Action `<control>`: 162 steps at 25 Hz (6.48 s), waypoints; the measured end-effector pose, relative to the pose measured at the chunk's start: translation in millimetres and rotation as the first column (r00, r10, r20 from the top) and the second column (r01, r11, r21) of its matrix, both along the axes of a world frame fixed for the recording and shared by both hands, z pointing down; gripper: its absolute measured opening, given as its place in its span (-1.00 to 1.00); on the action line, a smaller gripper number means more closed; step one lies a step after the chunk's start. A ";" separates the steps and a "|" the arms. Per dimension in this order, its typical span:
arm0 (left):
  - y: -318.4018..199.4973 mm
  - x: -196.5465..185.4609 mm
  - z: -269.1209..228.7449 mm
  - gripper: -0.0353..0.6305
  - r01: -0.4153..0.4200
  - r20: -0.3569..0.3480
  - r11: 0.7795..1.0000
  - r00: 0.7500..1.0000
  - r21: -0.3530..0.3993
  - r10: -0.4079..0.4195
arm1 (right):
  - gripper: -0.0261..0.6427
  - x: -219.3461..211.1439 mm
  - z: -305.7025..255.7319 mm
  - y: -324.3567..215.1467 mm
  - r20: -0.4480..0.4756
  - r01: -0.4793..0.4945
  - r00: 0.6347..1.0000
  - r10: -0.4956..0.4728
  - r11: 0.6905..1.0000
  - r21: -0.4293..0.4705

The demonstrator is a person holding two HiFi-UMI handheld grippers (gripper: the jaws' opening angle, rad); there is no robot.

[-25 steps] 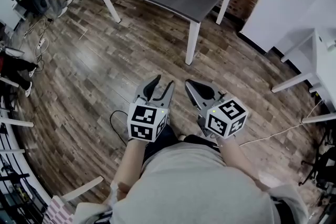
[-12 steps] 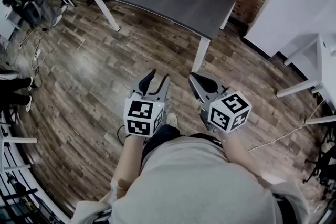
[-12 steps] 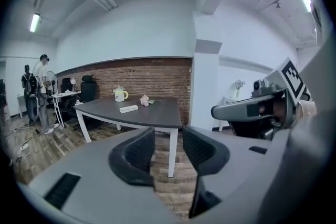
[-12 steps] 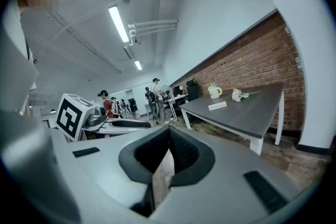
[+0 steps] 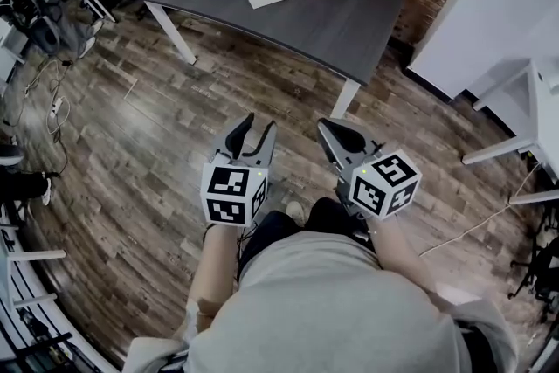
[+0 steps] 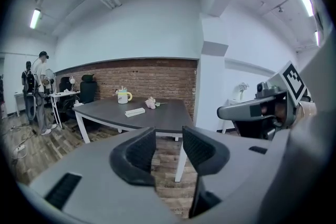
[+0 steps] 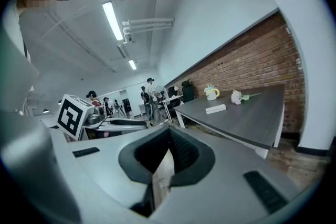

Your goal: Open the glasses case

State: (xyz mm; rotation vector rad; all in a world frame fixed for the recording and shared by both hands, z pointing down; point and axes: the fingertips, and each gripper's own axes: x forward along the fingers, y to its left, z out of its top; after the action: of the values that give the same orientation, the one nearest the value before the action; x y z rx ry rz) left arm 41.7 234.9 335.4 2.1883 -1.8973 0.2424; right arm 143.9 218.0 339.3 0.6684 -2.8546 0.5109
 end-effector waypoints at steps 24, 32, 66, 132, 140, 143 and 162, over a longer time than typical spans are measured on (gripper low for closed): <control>-113.0 -82.7 30.3 -0.40 0.107 -0.030 0.992 0.994 -0.062 -0.109 | -0.91 -71.4 29.0 -142.4 -0.040 0.049 0.998 -0.050 0.998 -0.046; -198.3 -113.9 28.2 -0.40 0.142 -0.015 0.987 0.990 -0.072 -0.143 | -0.91 -107.7 27.6 -232.9 -0.024 0.098 0.995 -0.099 0.994 -0.056; -365.3 -154.6 48.2 -0.40 0.030 -0.010 0.985 0.999 -0.173 -0.032 | -0.91 -125.8 56.7 -380.4 -0.043 -0.030 0.999 0.022 0.983 -0.181; -526.4 -216.7 152.5 -0.74 -0.461 0.326 0.805 0.747 -0.374 0.580 | -0.91 -207.6 106.5 -485.8 -0.098 -0.397 0.918 0.385 0.880 -0.262; -546.8 -238.4 145.5 -0.77 -0.428 0.285 0.833 0.799 -0.350 0.530 | -0.91 -213.4 102.7 -485.0 -0.109 -0.392 0.920 0.377 0.884 -0.256; -555.1 -246.4 143.5 -0.77 -0.403 0.277 0.850 0.821 -0.339 0.500 | -0.91 -214.9 99.1 -484.6 -0.107 -0.393 0.919 0.379 0.885 -0.250; -571.6 -257.6 150.5 -0.78 -0.362 0.235 0.864 0.859 -0.350 0.455 | -0.91 -214.2 88.1 -490.3 -0.096 -0.385 0.923 0.373 0.898 -0.212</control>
State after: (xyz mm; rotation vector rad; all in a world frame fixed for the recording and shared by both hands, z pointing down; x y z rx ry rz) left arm -215.9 -336.7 485.9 2.4218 -1.3679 0.9362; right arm -70.3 -272.3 427.4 1.1804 -2.5620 0.8463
